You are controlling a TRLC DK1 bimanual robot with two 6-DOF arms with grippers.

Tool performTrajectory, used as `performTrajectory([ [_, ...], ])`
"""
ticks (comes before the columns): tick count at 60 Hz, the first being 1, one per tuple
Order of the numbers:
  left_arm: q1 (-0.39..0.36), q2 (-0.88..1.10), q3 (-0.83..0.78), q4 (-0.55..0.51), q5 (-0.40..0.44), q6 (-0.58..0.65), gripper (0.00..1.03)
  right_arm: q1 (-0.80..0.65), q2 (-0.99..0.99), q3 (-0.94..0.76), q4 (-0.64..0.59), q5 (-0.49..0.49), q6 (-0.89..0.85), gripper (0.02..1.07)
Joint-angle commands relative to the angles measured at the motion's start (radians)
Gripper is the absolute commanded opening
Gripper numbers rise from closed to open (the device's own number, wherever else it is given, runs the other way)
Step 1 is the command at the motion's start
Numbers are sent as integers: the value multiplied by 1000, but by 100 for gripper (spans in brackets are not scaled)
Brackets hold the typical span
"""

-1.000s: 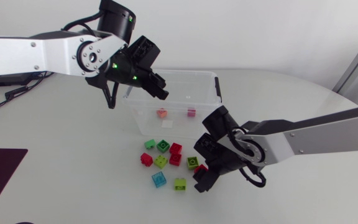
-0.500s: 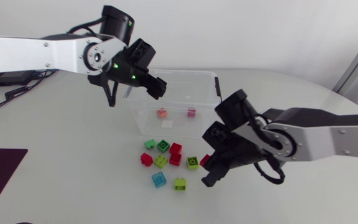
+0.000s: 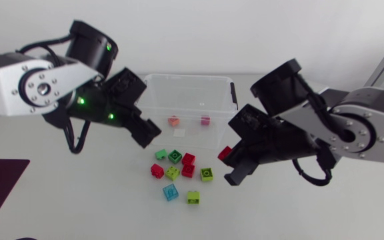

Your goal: Pick up the duplo bricks and place them in the container

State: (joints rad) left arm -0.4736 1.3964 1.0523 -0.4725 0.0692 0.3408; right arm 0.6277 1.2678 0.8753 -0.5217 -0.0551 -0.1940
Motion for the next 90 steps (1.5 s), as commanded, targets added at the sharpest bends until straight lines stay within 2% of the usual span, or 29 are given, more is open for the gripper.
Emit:
performTrajectory([
  [1,-8,-42,-106,-14,-5,14,98,-20,-36,85,-23,1,-5,30],
  [12,-11,3,-210,-15,-14,-2,98,-56,-1,234,-51,-2,-16,30],
  [30,-37,270,-115,6,-12,-39,98,-88,170,459,12,-9,-16,30],
  [45,-71,401,-64,83,-16,-91,95,-109,304,505,117,-22,1,30],
  [50,-74,432,-54,97,-51,-103,85,-117,347,505,158,-19,1,30],
  [54,-77,441,-52,100,-62,-108,67,-135,387,505,206,-15,4,31],
  [55,-77,441,-52,103,-74,-108,49,-138,395,507,210,-15,2,32],
  [56,-77,441,-52,103,-75,-108,45,-141,406,510,219,-15,4,36],
  [58,-77,440,-55,104,-83,-108,42,-145,415,513,230,-12,4,52],
  [59,-79,438,-57,101,-86,-106,41,-148,418,514,232,-11,4,62],
  [60,-82,437,-57,100,-88,-106,41,-151,424,518,232,-9,4,78],
  [62,-80,418,-58,86,-92,-106,41,-154,426,519,232,-8,5,98],
  [63,-80,389,-63,83,-92,-98,40,-157,423,518,232,-8,4,102],
  [72,-66,220,-86,61,-92,-57,38,-160,311,445,246,-8,-5,102],
  [82,-45,62,-90,-8,-91,-23,36,-158,159,332,239,-32,-18,102],
  [90,-45,64,-95,-49,-85,-33,37,-146,76,235,232,-32,-30,102],
])
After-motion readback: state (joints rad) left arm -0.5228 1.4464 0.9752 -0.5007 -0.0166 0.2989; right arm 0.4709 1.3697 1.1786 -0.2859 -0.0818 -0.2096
